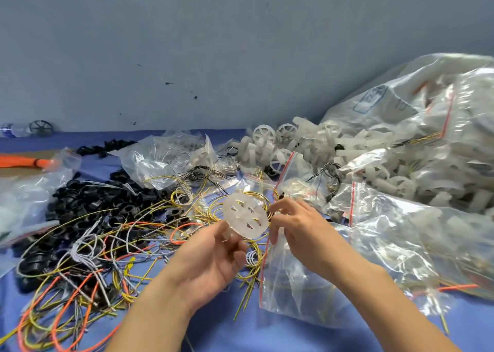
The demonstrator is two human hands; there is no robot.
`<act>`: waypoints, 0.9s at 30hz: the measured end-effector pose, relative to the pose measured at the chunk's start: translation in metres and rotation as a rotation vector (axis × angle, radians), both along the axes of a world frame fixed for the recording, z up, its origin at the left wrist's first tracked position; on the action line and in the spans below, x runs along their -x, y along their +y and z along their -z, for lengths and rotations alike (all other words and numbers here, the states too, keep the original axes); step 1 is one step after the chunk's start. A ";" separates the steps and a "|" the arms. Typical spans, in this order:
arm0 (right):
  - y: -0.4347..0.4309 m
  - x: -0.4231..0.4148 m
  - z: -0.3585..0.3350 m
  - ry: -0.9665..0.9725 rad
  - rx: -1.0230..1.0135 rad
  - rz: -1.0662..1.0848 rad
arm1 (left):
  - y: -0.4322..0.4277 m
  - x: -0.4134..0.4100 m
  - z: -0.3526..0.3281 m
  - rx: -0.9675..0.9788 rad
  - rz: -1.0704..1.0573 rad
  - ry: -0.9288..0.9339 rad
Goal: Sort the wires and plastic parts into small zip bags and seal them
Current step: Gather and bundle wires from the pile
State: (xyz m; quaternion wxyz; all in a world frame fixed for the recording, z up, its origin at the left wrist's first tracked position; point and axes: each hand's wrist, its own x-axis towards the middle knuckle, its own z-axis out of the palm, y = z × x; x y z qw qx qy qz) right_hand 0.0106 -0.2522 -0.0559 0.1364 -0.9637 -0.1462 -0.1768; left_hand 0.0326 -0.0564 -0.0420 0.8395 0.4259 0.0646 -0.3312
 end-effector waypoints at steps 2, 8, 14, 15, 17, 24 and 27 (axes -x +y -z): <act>-0.001 0.001 0.003 0.008 -0.126 -0.003 | -0.004 0.004 0.001 0.016 0.026 -0.009; 0.006 0.001 -0.004 -0.052 -0.625 0.043 | -0.011 0.010 0.011 0.010 0.012 -0.051; 0.025 0.001 -0.020 -0.114 -0.703 -0.037 | -0.020 0.017 0.011 -0.319 -0.046 -0.402; 0.027 0.003 -0.022 -0.122 -0.669 -0.053 | -0.021 0.018 0.008 -0.418 -0.044 -0.502; 0.025 0.008 -0.028 -0.137 -0.616 -0.068 | -0.018 0.015 0.003 -0.518 -0.035 -0.646; 0.027 0.023 -0.044 -0.198 -0.464 -0.095 | -0.011 0.017 -0.017 -0.719 0.171 -1.053; 0.038 0.030 -0.044 -0.156 -0.289 -0.080 | -0.016 0.026 -0.020 -0.757 0.315 -1.104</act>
